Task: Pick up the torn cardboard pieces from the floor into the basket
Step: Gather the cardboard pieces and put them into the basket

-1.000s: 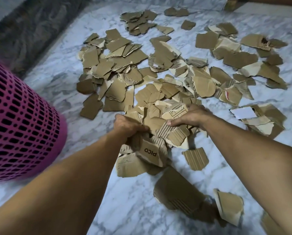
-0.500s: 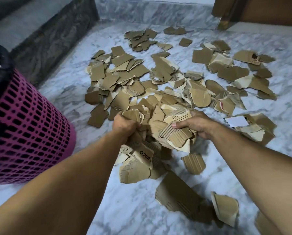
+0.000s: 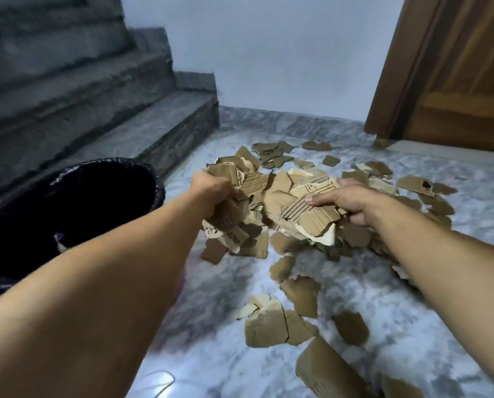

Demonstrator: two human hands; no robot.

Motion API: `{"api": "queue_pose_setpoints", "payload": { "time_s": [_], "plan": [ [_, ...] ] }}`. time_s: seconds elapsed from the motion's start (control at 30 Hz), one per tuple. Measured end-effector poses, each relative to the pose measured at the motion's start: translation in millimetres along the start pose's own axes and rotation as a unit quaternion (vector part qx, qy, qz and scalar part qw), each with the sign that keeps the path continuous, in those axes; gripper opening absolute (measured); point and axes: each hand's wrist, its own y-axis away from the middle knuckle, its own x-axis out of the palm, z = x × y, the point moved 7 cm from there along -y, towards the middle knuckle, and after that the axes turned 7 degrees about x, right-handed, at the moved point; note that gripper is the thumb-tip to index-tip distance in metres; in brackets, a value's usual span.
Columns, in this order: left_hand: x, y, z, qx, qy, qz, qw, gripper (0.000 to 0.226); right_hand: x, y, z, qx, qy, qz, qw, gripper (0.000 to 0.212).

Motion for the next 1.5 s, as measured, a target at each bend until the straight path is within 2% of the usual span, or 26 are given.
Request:
{"api": "queue_pose_setpoints", "payload": {
  "time_s": [0.1, 0.27, 0.37, 0.5, 0.6, 0.67, 0.77, 0.83, 0.9, 0.97, 1.07, 1.13, 1.17, 1.3, 1.37, 1.43, 1.5],
  "plan": [
    [-56, 12, -30, 0.021, -0.012, -0.029, 0.999, 0.046, 35, 37, 45, -0.029, 0.004, 0.007, 1.0, 0.133],
    [-157, 33, -57, 0.045, 0.02, -0.1, 0.994, 0.049, 113, 81, 109, -0.066, 0.051, 0.069, 0.994, 0.106],
    [-213, 44, -56, 0.043, 0.029, -0.15, 0.987, 0.045, 161, 88, 136, -0.09, 0.07, 0.08, 0.99, 0.128],
    [-280, 50, -37, 0.022, 0.06, -0.205, 0.977, 0.065, 233, 104, 148, -0.107, 0.093, 0.101, 0.985, 0.098],
    [-311, 50, -16, 0.006, 0.073, -0.238, 0.969, 0.057, 277, 103, 147, -0.1, 0.098, 0.101, 0.985, 0.072],
    [-321, 49, 2, -0.008, 0.082, -0.259, 0.962, 0.05, 303, 91, 141, -0.087, 0.093, 0.095, 0.987, 0.067],
    [-322, 45, 35, -0.034, 0.072, -0.257, 0.963, 0.057, 335, 68, 130, -0.097, 0.078, 0.087, 0.988, 0.073],
    [-313, 38, 60, -0.086, 0.038, -0.205, 0.974, 0.063, 353, 61, 121, -0.094, 0.093, 0.097, 0.986, 0.06],
    [-296, 38, 76, -0.126, -0.016, -0.121, 0.985, 0.045, 364, 59, 111, -0.087, 0.113, 0.108, 0.984, 0.04],
    [-287, 39, 84, -0.133, -0.056, -0.091, 0.985, 0.036, 364, 53, 108, -0.091, 0.124, 0.099, 0.983, 0.03],
    [-280, 31, 88, -0.114, -0.095, -0.096, 0.984, 0.057, 350, 48, 106, -0.09, 0.104, 0.093, 0.986, 0.022],
    [-272, 28, 84, -0.102, -0.113, -0.1, 0.983, 0.061, 331, 49, 104, -0.085, 0.088, 0.097, 0.988, 0.008],
    [-265, 23, 82, -0.093, -0.117, -0.098, 0.984, 0.06, 320, 49, 102, -0.085, 0.088, 0.097, 0.988, 0.01],
    [-214, 15, 47, 0.02, -0.127, -0.077, 0.989, 0.034, 259, 54, 87, -0.063, 0.097, 0.098, 0.988, 0.012],
    [-182, 19, 22, 0.093, -0.164, -0.074, 0.979, 0.022, 221, 55, 73, -0.043, 0.122, 0.09, 0.988, 0.009],
    [-146, 26, 1, 0.176, -0.22, -0.072, 0.957, 0.023, 179, 54, 54, -0.02, 0.145, 0.06, 0.987, 0.012],
    [-102, 34, -9, 0.224, -0.251, -0.033, 0.941, 0.025, 139, 49, 31, 0.011, 0.146, 0.038, 0.989, 0.011]
  ]
}}
